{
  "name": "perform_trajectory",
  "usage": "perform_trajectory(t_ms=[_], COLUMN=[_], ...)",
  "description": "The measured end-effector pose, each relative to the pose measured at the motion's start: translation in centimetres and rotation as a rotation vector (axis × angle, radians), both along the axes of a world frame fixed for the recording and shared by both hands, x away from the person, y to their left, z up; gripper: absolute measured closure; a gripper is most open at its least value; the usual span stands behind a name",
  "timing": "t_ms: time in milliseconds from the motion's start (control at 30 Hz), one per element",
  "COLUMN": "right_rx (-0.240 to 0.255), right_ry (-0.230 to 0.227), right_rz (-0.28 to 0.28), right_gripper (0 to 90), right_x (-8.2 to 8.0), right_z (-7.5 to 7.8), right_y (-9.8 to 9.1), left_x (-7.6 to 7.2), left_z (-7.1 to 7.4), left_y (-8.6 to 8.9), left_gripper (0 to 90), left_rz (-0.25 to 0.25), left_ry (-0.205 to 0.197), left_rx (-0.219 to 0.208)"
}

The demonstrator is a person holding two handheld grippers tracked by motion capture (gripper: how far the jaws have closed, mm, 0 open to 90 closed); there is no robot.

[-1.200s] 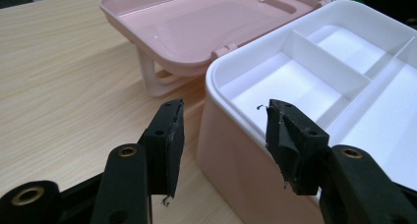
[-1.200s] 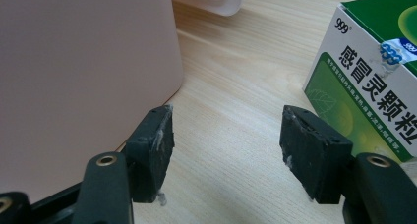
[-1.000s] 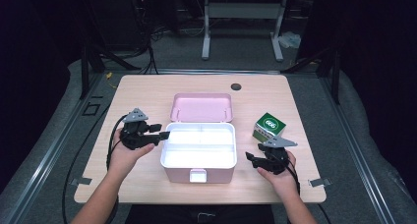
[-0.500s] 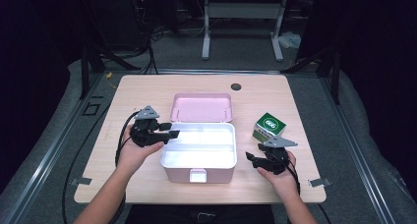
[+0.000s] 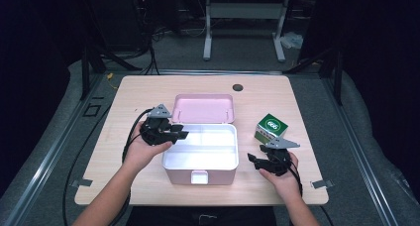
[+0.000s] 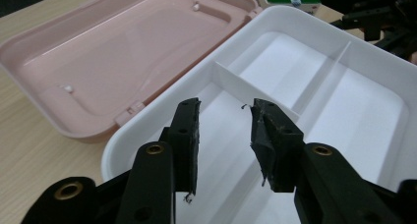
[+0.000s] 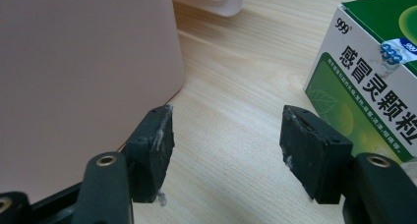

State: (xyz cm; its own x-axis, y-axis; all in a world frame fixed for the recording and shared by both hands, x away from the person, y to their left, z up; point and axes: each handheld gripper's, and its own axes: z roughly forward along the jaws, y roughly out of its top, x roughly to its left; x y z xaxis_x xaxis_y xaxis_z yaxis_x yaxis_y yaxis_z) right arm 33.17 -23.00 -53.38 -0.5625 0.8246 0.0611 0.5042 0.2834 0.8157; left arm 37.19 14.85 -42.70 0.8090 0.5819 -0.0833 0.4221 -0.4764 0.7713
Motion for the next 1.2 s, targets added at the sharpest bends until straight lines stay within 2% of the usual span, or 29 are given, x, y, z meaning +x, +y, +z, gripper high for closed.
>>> perform_trajectory(t_ms=[133,367,400,633,900,1067,1200], right_rx=[0.0,0.002,0.003,0.005,0.005,0.007,0.012], right_ry=[0.0,0.002,0.003,0.007,0.013,0.014,0.019], right_rz=[0.001,0.003,0.004,0.004,0.003,0.006,0.005], right_gripper=[37.0,37.0,37.0,37.0,37.0,37.0,37.0], right_x=[0.0,0.0,0.0,0.1,0.1,0.1,0.2], right_z=[0.0,0.0,0.0,-0.1,-0.1,-0.2,-0.3], right_y=[0.0,0.0,0.0,0.0,0.0,0.0,0.0], left_x=[-0.1,-0.1,-0.1,0.4,1.2,1.6,1.7], left_z=[0.1,0.0,0.0,-0.4,-0.1,0.2,0.6], left_y=[-1.1,-2.5,-2.6,-3.4,-3.9,-4.5,-5.2], left_gripper=[68.9,75.9,76.6,82.1,82.3,83.1,83.0], left_rz=[-0.08,-0.172,-0.182,-0.239,-0.31,-0.352,-0.383], left_ry=[0.02,0.053,0.065,0.078,0.103,0.115,0.117], left_rx=[0.04,0.087,0.095,0.172,0.226,0.276,0.338])
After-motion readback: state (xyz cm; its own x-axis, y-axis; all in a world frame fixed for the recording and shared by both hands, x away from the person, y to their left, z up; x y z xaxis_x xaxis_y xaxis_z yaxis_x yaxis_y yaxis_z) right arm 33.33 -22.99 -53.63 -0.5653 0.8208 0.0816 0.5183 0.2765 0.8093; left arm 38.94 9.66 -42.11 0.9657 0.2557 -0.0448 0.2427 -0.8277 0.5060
